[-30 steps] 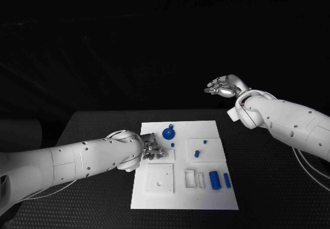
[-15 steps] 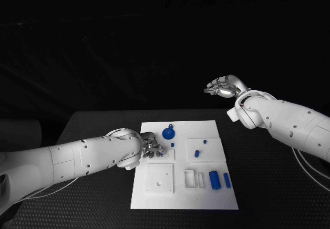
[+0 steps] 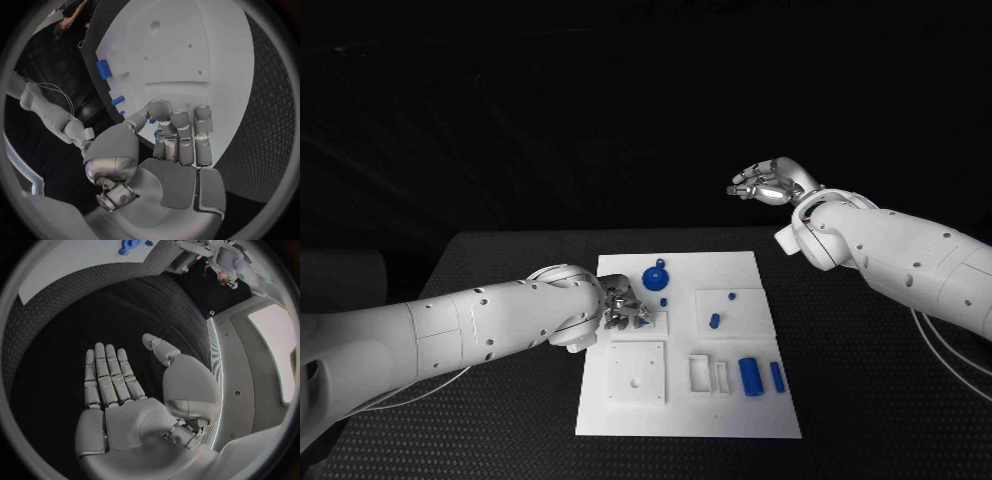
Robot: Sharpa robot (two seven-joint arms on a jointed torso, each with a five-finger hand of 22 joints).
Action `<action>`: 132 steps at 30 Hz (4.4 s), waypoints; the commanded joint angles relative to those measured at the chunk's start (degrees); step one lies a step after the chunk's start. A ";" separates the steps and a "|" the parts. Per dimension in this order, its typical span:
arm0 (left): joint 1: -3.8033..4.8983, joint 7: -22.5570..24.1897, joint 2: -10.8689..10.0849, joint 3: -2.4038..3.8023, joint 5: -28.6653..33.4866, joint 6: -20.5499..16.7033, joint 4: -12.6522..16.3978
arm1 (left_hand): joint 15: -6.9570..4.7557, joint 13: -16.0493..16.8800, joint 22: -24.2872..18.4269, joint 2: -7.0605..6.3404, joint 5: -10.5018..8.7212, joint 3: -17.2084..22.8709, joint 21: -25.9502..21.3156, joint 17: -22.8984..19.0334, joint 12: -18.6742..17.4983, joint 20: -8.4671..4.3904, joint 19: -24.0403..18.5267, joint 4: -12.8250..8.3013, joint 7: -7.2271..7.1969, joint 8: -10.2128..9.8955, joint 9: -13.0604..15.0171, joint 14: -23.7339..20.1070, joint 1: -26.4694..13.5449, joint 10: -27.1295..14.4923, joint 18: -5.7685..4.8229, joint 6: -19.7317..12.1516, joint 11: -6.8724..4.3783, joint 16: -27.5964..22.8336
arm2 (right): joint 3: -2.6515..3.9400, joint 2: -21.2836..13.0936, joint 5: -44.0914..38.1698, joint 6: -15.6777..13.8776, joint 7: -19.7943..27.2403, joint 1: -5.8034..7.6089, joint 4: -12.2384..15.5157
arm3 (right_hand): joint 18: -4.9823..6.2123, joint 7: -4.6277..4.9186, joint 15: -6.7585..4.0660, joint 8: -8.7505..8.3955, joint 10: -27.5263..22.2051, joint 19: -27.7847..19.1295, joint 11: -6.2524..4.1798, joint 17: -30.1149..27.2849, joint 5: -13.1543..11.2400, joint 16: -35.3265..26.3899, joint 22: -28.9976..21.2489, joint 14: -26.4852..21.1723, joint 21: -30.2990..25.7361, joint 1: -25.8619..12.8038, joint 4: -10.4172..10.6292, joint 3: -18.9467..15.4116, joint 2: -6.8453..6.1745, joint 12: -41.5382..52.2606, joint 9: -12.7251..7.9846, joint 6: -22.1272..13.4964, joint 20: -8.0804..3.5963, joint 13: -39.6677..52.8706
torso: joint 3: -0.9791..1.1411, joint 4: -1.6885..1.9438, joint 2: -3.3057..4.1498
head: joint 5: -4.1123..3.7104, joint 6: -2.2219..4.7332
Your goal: Assemble the parts on the task board
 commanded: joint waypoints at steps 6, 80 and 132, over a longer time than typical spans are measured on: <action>0.08 0.47 0.15 0.04 2.11 4.36 -0.20 | 0.28 -0.13 1.14 1.18 0.37 0.83 0.41 -0.15 0.38 -6.75 -0.45 -1.67 -1.68 -0.11 0.11 -0.32 1.46 -1.15 0.86 6.55 -0.58 0.47 | 0.01 0.09 -0.28 0.90 0.16 -0.14 -0.06 | 0.59 1.16 0.26 0.30 0.21 -0.41 0.01 -0.10 0.26 -0.22 0.07 -0.39 -0.30 -0.18 -0.07 -0.39 0.26 -0.26 -0.09 -0.36 -0.12 -0.15 | -0.04 0.00 -0.02 | 0.02 -0.13; 3.63 -3.47 4.63 -0.08 -1.49 16.34 -6.64 | 0.42 -0.27 1.20 1.81 3.22 1.22 0.94 -0.34 1.00 -6.57 -0.26 -3.41 -1.75 -0.41 0.74 -0.09 1.85 -0.88 0.84 7.05 -0.69 1.18 | 0.00 0.74 -0.28 1.01 0.21 -0.40 -0.13 | 0.64 1.14 0.45 0.36 0.25 -0.78 0.00 -0.41 0.34 -0.37 0.11 -0.74 -0.63 -0.13 -0.10 -0.59 0.39 -0.36 -0.29 -0.42 0.05 -0.65 | 0.00 0.02 -0.01 | 0.46 -0.90; 2.80 -3.97 6.66 -1.32 -0.76 15.49 -8.97 | 0.10 -0.44 1.09 1.30 0.05 0.56 1.19 -0.70 1.41 -6.62 -0.22 -2.03 -1.64 -0.77 1.56 -0.24 0.37 -1.09 0.97 6.62 -0.62 1.44 | 0.00 0.83 -0.28 1.12 0.21 -0.40 0.44 | 0.70 1.16 0.49 0.40 0.31 -0.86 0.01 -0.56 0.34 -0.37 0.18 -0.80 -0.74 -0.14 -0.06 -0.69 0.41 -0.38 -0.41 -0.43 0.13 -0.92 | 0.04 -0.05 0.01 | 0.34 -1.20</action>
